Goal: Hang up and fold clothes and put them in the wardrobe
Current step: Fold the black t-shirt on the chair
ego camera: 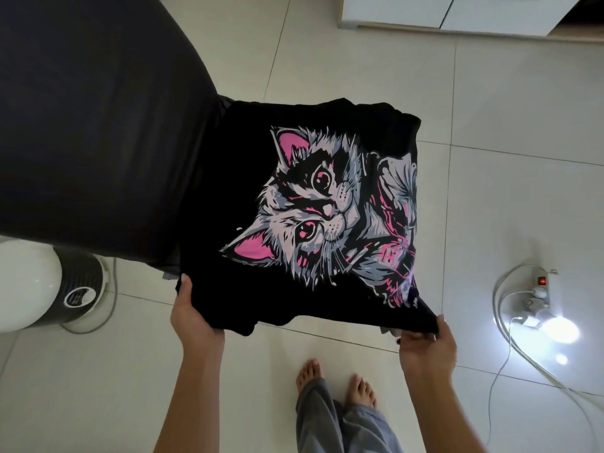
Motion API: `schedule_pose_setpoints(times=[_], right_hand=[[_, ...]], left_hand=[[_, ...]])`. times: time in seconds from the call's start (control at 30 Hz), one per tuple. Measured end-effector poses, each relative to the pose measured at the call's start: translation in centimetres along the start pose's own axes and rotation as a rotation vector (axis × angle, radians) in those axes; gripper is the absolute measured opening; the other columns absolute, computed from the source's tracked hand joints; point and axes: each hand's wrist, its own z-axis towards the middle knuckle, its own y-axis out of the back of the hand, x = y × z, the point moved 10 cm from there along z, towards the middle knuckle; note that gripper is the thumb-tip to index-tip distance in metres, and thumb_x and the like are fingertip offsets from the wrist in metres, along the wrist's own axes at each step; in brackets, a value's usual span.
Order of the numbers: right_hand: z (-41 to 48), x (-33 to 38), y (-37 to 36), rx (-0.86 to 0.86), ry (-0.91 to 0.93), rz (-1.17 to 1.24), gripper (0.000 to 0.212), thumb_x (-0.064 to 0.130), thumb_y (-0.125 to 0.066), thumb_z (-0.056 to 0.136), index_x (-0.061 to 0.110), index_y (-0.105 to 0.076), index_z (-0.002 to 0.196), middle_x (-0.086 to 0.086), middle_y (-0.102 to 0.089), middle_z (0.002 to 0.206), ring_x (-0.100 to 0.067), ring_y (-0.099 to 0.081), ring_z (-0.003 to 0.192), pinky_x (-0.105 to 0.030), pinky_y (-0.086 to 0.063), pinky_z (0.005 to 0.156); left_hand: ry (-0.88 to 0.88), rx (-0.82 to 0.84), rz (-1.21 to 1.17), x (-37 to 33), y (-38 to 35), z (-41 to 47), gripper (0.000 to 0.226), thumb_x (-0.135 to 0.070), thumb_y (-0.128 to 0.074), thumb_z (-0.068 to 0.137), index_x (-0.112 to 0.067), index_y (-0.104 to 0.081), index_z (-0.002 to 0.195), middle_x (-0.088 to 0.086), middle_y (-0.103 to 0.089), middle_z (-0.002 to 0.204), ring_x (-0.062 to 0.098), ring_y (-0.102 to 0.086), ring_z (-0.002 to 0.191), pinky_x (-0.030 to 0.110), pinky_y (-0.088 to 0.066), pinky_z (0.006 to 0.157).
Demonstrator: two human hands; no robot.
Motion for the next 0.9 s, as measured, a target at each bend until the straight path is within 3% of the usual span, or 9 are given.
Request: schedule_pose_setpoints(times=[0.1,0.17,0.23,0.33,0.4,0.53,0.63,0.8,0.9], right_hand=[[-0.9,1.4,-2.4,-0.072,0.078,0.026,0.02,0.023,-0.041,0.099,0.015,-0.051,0.083,0.003,-0.061,0.067,-0.01,-0.055,0.054,-0.023,-0.044,0.049],[-1.3,2.5,-3.4,-0.167,0.145,0.09,0.015,0.019,-0.049,0.096,0.016,-0.053,0.082,0.007,-0.066,0.057,-0.006,-0.062,0.054,-0.017,-0.049,0.05],[-1.1,3.6,-3.8,-0.271,0.232,0.086,0.005,0.017,-0.057,0.091,0.016,-0.054,0.087,0.004,-0.066,0.07,-0.009,-0.063,0.066,-0.017,-0.05,0.058],[-0.3,4.8,-5.1,-0.384,0.297,0.029,0.008,0.017,-0.058,0.088,0.013,-0.052,0.092,0.002,-0.057,0.08,-0.014,-0.057,0.071,-0.016,-0.045,0.049],[-0.3,6.3,-6.6,-0.401,0.356,-0.01,0.004,0.015,-0.056,0.089,0.013,-0.053,0.09,0.002,-0.052,0.078,-0.014,-0.052,0.069,-0.015,-0.041,0.044],[1.6,7.4,-10.2,-0.354,0.368,-0.005,0.022,0.01,-0.049,0.094,0.004,-0.051,0.115,-0.004,-0.05,0.084,-0.016,-0.049,0.067,-0.015,-0.039,0.045],[3.1,8.7,-10.9,-0.493,0.425,-0.117,0.016,0.012,-0.053,0.088,0.009,-0.039,0.097,0.003,-0.045,0.078,-0.01,-0.047,0.058,-0.014,-0.037,0.04],[5.5,9.4,-12.5,-0.545,0.371,-0.138,0.018,0.007,-0.05,0.085,0.012,-0.036,0.095,-0.008,-0.05,0.099,-0.013,-0.05,0.056,-0.018,-0.046,0.048],[7.0,9.2,-13.9,-0.489,0.331,-0.124,0.017,0.005,-0.05,0.088,0.012,-0.038,0.098,-0.007,-0.052,0.103,-0.01,-0.056,0.055,-0.017,-0.05,0.055]], left_hand=[[0.011,-0.023,-0.079,-1.3,-3.1,0.8,0.034,-0.038,-0.052,0.093,-0.02,-0.062,0.121,0.003,-0.065,0.121,0.019,-0.063,0.11,0.034,-0.049,0.094],[0.037,-0.057,-0.095,-2.1,-5.3,1.3,0.036,-0.038,-0.057,0.091,-0.019,-0.062,0.12,0.003,-0.067,0.119,0.02,-0.065,0.107,0.035,-0.052,0.089],[0.041,-0.08,-0.088,-2.9,-7.2,1.7,0.036,-0.037,-0.061,0.089,-0.019,-0.062,0.12,0.003,-0.069,0.114,0.021,-0.066,0.103,0.035,-0.055,0.083],[0.007,-0.108,-0.035,-4.4,-9.7,2.9,0.032,-0.034,-0.062,0.089,-0.017,-0.064,0.116,0.005,-0.07,0.109,0.022,-0.068,0.097,0.039,-0.056,0.084],[-0.019,-0.161,-0.009,-5.3,-10.2,3.7,0.026,-0.031,-0.063,0.088,-0.015,-0.066,0.108,0.006,-0.07,0.106,0.023,-0.069,0.094,0.041,-0.057,0.083],[-0.069,-0.341,0.026,-6.3,-10.3,5.6,0.024,-0.029,-0.063,0.084,-0.013,-0.067,0.101,0.006,-0.069,0.101,0.024,-0.068,0.09,0.043,-0.058,0.079],[-0.099,-0.409,0.058,-6.6,-11.3,6.8,0.021,-0.025,-0.062,0.083,-0.011,-0.067,0.097,0.006,-0.068,0.099,0.021,-0.068,0.087,0.041,-0.058,0.078],[-0.108,-0.458,0.136,-6.3,-13.8,7.7,0.011,-0.023,-0.062,0.084,-0.015,-0.059,0.078,0.002,-0.066,0.091,0.016,-0.066,0.083,0.032,-0.059,0.069],[-0.13,-0.295,0.127,-6.0,-16.8,9.0,0.011,-0.023,-0.061,0.09,-0.017,-0.057,0.082,-0.001,-0.063,0.092,0.011,-0.064,0.085,0.02,-0.054,0.065]])
